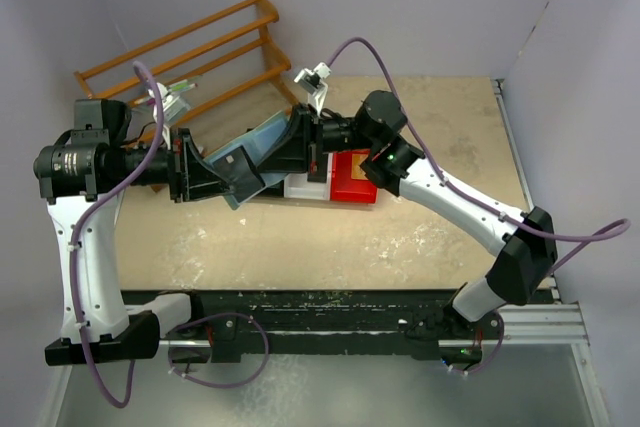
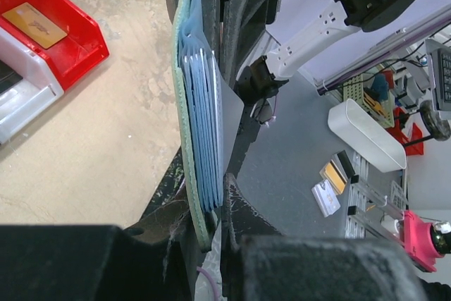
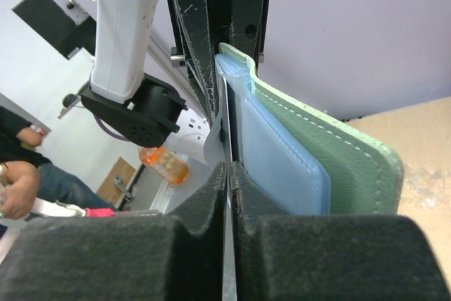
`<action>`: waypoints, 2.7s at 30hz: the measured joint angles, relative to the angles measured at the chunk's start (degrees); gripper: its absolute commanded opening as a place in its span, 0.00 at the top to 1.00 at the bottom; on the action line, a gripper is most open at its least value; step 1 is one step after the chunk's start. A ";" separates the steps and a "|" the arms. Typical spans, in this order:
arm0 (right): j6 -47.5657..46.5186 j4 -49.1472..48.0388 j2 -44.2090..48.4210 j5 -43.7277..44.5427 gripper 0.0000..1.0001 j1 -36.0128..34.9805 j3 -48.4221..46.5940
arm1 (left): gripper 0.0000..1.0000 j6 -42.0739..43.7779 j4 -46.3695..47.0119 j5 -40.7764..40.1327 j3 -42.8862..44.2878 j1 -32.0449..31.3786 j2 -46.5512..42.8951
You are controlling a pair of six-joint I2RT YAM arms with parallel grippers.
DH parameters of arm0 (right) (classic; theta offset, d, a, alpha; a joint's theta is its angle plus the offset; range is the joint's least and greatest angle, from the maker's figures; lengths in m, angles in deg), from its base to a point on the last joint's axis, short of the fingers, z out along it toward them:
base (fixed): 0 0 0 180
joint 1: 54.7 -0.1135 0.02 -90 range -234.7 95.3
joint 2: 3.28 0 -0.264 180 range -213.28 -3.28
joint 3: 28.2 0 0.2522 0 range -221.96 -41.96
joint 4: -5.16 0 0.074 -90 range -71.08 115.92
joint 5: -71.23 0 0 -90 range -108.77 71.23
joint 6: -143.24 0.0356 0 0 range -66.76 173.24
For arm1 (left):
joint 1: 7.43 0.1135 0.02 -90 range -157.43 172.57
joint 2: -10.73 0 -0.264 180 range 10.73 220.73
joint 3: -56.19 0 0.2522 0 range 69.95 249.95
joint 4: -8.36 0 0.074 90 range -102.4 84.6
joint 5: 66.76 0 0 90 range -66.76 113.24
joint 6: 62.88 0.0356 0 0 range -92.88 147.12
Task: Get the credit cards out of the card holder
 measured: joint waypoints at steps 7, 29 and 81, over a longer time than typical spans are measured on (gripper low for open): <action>0.83 -0.28 0.00 0.07 0.63 -0.13 0.07 | 0.95 0.04 0.48 -0.68 0.00 0.02 0.00; -6.91 13.35 0.13 2.93 0.40 -1.49 -6.16 | 0.95 0.04 1.64 -1.60 0.37 0.20 -0.02; -2.80 5.97 -1.53 3.80 0.74 -3.67 -5.86 | 0.87 0.04 -0.15 -0.76 0.66 -0.22 -1.16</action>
